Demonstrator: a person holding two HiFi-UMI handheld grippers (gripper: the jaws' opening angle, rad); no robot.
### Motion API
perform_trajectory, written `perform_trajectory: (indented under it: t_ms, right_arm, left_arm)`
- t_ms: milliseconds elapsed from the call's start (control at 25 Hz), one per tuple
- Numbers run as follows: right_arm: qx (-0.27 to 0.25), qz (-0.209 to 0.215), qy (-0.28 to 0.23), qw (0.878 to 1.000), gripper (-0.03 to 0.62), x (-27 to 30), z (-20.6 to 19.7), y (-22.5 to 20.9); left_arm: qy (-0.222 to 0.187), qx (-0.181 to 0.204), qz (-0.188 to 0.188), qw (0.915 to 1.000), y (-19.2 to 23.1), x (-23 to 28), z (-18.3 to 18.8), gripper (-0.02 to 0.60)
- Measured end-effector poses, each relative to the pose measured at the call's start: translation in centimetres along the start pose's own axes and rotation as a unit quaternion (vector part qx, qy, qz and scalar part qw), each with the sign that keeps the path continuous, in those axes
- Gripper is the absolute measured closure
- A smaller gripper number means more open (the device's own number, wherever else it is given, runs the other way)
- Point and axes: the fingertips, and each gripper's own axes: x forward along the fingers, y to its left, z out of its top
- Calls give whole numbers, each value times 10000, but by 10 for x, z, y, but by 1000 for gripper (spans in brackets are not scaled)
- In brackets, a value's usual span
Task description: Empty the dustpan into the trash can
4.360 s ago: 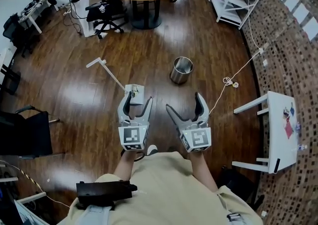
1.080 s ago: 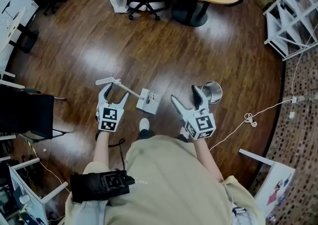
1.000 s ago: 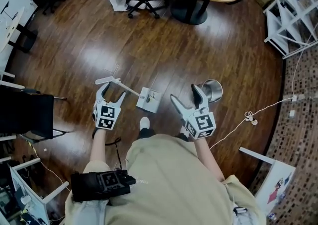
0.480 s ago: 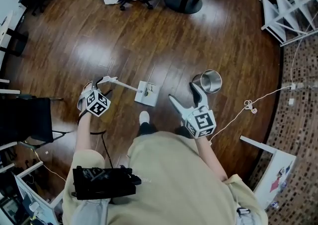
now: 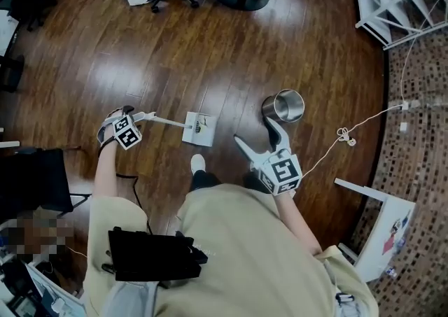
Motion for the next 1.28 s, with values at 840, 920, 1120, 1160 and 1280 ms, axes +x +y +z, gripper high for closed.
perform_trajectory:
  t_ms: [840, 920, 1120, 1160, 1280]
  right_arm:
    - [175, -136, -9, 9998, 194, -13, -5, -5]
    - [194, -127, -19, 9997, 194, -17, -6, -5]
    - [231, -125, -87, 9996, 194, -25, -8, -7]
    - [237, -120, -101, 9996, 194, -27, -8, -8]
    - [265, -86, -134, 9995, 194, -31, -9, -8]
  left_arm:
    - [-122, 286, 13, 9995, -21, 23, 33, 563]
    - [-102, 300, -4, 9995, -28, 22, 36, 563]
    - [-161, 290, -81, 9994, -43, 13, 48, 565]
    - [-194, 235, -89, 9995, -44, 10, 51, 565]
    - [-226, 102, -81, 9997, -50, 3, 60, 565]
